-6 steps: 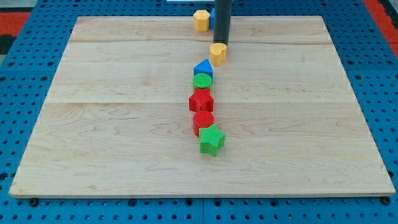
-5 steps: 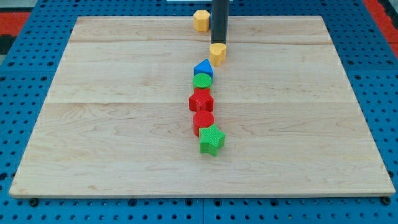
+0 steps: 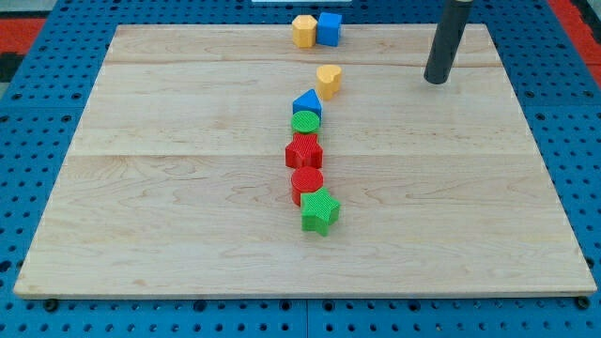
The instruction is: Push the yellow heart left a bit
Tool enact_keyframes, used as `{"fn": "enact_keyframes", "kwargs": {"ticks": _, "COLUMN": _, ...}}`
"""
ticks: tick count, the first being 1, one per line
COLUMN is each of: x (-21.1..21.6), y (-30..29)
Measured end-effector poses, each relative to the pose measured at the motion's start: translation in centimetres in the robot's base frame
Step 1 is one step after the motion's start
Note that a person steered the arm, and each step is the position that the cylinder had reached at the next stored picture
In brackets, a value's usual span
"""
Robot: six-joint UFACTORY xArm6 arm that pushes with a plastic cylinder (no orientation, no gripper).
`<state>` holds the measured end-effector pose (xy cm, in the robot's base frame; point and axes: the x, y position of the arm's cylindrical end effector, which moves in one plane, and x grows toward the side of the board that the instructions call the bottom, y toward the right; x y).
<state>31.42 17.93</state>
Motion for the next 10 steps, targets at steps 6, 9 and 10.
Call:
{"fn": "enact_keyframes", "kwargs": {"ticks": 6, "x": 0.4, "y": -9.4}}
{"fn": "enact_keyframes", "kwargs": {"ticks": 9, "x": -0.9, "y": -12.6}}
{"fn": "enact_keyframes", "kwargs": {"ticks": 10, "x": -0.8, "y": -13.3}}
